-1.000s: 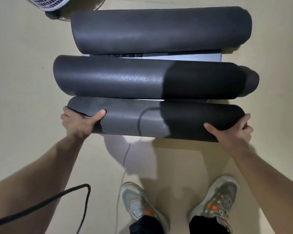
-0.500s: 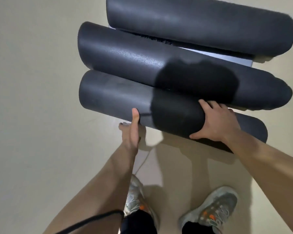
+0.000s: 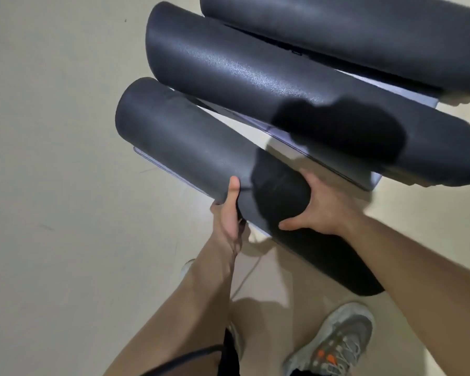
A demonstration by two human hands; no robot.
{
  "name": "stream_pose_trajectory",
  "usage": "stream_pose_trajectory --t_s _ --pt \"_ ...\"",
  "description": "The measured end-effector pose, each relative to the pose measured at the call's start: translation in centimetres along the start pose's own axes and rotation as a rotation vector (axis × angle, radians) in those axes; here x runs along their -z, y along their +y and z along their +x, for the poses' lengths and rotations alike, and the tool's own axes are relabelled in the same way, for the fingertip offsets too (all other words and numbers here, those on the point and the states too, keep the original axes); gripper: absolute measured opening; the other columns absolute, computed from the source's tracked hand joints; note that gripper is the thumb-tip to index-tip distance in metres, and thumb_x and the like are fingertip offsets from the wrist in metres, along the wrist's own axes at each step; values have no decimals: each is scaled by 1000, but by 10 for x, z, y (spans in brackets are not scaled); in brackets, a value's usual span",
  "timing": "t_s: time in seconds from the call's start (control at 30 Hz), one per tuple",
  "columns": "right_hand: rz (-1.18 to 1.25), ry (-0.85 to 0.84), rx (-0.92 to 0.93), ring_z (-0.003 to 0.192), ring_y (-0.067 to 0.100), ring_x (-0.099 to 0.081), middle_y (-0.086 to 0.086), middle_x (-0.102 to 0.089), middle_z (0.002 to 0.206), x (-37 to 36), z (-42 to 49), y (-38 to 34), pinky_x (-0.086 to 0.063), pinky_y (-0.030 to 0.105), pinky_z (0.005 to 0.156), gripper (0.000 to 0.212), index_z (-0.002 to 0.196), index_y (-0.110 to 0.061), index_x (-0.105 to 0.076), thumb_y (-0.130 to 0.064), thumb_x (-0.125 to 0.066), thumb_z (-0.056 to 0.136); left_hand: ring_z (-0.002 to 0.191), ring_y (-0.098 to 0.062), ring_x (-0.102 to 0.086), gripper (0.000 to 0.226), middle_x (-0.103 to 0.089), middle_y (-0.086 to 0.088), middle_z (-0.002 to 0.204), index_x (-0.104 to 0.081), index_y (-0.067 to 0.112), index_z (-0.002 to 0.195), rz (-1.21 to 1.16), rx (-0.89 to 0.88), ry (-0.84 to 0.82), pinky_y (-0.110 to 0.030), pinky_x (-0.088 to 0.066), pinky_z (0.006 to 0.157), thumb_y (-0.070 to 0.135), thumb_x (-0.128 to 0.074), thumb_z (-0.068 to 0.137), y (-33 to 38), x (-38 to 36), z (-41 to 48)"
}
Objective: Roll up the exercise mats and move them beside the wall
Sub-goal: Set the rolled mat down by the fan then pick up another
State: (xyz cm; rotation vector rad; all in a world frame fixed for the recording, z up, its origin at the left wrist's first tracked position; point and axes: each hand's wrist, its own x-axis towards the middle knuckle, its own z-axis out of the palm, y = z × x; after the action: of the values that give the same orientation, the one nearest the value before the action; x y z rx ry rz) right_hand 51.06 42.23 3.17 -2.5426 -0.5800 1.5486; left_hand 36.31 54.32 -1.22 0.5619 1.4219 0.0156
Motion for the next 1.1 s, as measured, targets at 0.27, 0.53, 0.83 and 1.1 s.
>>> stream_pose_trajectory --t_s 0.27,0.53,0.83,1.1 --pt "217 8 32 124 30 -57 -3 -57 139 1 -117 -43 -50 46 99 130 153 -50 -16 -79 -78 41 106 -22 -73 86 -79 3 110 -66 17 125 295 -85 117 -40 -60 89 75 -80 64 75 26 -131" --pt "494 171 -31 143 29 -41 -3 -42 155 165 -206 28 -40 46 113 140 159 -45 -10 -76 -87 46 109 -22 -71 72 -75 -2 120 -64 17 130 546 -247 -55 -34 -59 80 71 -69 81 130 -156 -252" --pt "822 452 -209 129 25 -56 -12 -55 142 260 -320 271 -51 46 103 131 150 -48 -30 -75 -86 35 100 -25 -77 80 -79 1 112 -70 19 125 782 -236 -365 -46 -64 85 71 -85 66 1 -412 -351" --pt "1004 608 -387 121 22 -60 -16 -61 133 302 -406 504 -52 47 102 118 144 -47 -39 -70 -87 39 103 -17 -72 76 -76 5 114 -70 15 124 999 -192 -566 -29 -57 82 67 -83 70 -177 -616 -427"
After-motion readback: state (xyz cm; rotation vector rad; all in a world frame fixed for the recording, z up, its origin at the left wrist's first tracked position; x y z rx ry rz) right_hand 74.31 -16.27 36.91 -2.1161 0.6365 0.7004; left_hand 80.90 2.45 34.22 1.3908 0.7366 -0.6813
